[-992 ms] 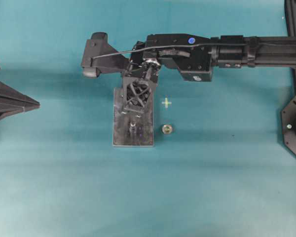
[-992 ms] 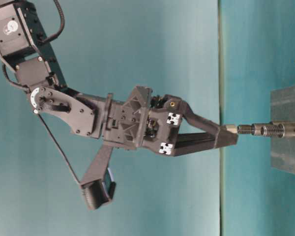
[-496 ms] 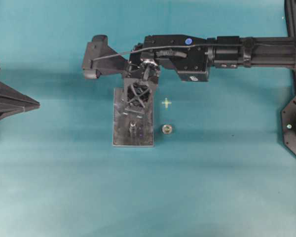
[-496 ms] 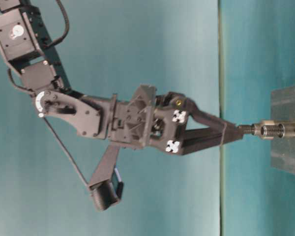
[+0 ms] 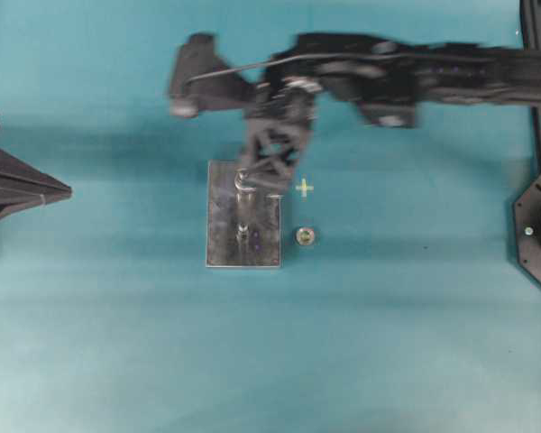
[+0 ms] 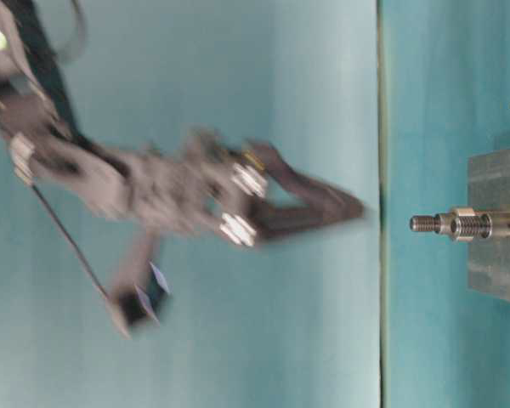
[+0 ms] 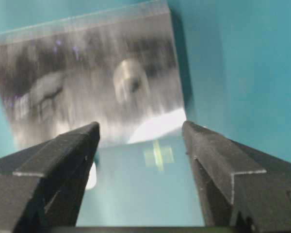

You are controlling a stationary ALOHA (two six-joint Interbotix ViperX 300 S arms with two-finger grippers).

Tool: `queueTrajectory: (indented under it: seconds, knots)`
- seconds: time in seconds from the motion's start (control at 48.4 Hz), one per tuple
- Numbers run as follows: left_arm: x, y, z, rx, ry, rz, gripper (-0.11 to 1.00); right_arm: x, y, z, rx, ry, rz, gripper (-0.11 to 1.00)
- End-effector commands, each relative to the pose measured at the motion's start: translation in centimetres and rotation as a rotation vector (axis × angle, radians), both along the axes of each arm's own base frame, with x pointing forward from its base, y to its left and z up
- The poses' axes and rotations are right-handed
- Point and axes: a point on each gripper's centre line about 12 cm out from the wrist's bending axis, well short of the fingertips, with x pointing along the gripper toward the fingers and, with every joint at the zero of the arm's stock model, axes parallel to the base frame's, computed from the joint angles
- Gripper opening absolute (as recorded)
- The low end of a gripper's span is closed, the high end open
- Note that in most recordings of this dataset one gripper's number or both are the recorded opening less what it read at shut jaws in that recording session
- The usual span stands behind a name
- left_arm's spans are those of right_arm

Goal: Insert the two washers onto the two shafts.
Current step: 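Open the right gripper and move it to the second washer, then grasp the second silver washer with the right gripper and lift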

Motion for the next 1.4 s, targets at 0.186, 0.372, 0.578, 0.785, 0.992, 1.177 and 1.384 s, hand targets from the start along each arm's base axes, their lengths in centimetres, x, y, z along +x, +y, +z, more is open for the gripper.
queueTrajectory:
  seconds: [0.186, 0.372, 0.578, 0.785, 0.992, 1.177, 1.384]
  knots:
    - [0.2, 0.0, 0.5, 0.003, -0.014, 0.001, 0.00, -3.9, 4.3, 0.0, 0.050, -0.005, 0.053, 0.78]
    - [0.2, 0.0, 0.5, 0.004, -0.012, 0.001, 0.00, -4.6, 6.5, -3.8, 0.085, -0.017, 0.060, 0.78]
    - [0.2, 0.0, 0.4, 0.004, -0.011, 0.001, 0.00, -5.6, 7.1, -7.2, 0.083, -0.036, 0.023, 0.78]
    - [0.2, 0.0, 0.3, 0.006, -0.008, 0.000, 0.00, -5.4, 7.7, -9.6, 0.077, -0.037, 0.030, 0.78]
    - [0.2, 0.0, 0.3, 0.006, -0.008, 0.000, 0.00, -4.8, 7.8, -11.0, 0.073, -0.035, 0.028, 0.78]
    - [0.2, 0.0, 0.3, 0.006, -0.008, 0.000, 0.00, -4.6, 7.4, -11.6, 0.067, -0.032, 0.019, 0.78]
    - [0.2, 0.0, 0.2, 0.006, -0.005, 0.000, 0.00, -4.3, 7.0, -11.9, 0.062, -0.052, 0.007, 0.78]
